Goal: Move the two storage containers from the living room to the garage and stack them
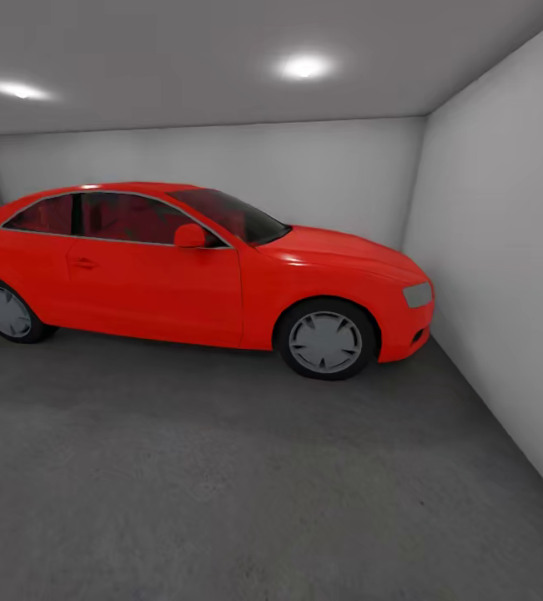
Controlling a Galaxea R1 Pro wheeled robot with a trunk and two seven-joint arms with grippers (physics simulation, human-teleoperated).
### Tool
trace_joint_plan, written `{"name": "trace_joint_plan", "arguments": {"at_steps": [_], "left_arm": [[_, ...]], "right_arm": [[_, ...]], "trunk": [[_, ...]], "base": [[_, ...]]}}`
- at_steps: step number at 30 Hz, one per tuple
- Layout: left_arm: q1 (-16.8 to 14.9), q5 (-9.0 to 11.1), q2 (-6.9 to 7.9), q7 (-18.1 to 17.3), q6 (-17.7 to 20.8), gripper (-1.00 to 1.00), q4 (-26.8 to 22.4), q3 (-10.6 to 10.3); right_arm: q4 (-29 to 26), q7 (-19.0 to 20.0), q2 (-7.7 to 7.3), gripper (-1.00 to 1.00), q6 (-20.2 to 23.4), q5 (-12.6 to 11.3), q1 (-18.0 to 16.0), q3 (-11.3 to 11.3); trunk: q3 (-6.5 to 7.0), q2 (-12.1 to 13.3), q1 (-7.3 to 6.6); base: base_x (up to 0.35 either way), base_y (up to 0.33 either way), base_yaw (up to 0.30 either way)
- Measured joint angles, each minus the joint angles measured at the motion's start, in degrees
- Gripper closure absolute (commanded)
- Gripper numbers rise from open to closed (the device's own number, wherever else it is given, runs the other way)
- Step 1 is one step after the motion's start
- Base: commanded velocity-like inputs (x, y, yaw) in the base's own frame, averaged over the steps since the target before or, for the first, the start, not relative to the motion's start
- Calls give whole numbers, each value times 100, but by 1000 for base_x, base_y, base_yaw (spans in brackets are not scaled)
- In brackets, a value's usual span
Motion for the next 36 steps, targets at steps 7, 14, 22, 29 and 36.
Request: {"name": "trace_joint_plan", "arguments": {"at_steps": [7, 14, 22, 29, 36], "left_arm": [[229, 6, -225, -8, -34, -100, -8, 11], [281, 8, -446, -8, -39, -100, -8, 11], [281, 8, -448, -8, -37, -100, -8, 11], [281, 8, -448, -8, -38, -100, -8, 9], [281, 8, -450, -8, -37, -100, -8, 14]], "right_arm": [[-50, 6, 225, -100, -121, 9, -211, 22], [-90, 0, 314, -100, -111, 8, -226, 13], [-88, 0, 315, -100, -111, -6, -227, 20], [-84, 0, 315, -100, -111, -8, -227, 17], [-93, 0, 308, -100, -202, 3, -226, 22]], "trunk": [[2, 1, 0], [2, 1, 0], [2, 1, 0], [2, 1, 0], [2, 1, 0]], "base": [[0, 0, 0], [0, 0, 0], [0, 0, 0], [0, 0, 0], [0, 0, 0]]}}
